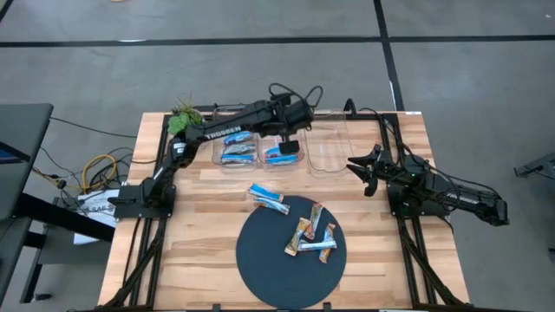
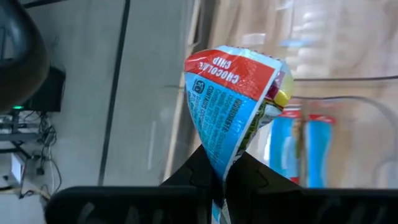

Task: Pick and place Granola Bars by type
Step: Put the red granola bar into the middle transparent bin

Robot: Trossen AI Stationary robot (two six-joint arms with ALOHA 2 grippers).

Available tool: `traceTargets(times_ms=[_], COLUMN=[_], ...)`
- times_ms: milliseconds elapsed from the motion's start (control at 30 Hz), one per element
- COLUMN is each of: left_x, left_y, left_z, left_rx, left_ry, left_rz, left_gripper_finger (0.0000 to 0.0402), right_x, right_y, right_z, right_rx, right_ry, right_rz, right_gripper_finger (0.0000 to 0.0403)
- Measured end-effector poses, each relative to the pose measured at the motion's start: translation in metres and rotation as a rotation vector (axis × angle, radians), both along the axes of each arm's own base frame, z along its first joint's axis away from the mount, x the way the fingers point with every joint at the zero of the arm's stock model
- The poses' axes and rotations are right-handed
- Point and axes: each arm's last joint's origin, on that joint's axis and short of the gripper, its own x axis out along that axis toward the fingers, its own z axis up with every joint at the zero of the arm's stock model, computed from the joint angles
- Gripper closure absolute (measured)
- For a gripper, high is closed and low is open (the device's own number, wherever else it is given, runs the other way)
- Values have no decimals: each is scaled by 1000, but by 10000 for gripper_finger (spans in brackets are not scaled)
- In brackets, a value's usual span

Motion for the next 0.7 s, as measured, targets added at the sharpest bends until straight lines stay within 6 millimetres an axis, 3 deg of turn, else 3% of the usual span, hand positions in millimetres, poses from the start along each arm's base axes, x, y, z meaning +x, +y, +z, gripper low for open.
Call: traceTargets(times_ms=[400,700], left_x=[-8,-11], left_y=[26,39], left_z=[-2,-37], left_rx=[-66,-139], left_ry=[-11,68], left_rz=[8,21], left_gripper_finger=[390,390], right_x=[0,0], right_y=[0,0], right_z=[0,0], right_rx=[0,0], right_ry=[0,0], right_rz=[0,0], right_gripper_finger=[280,280])
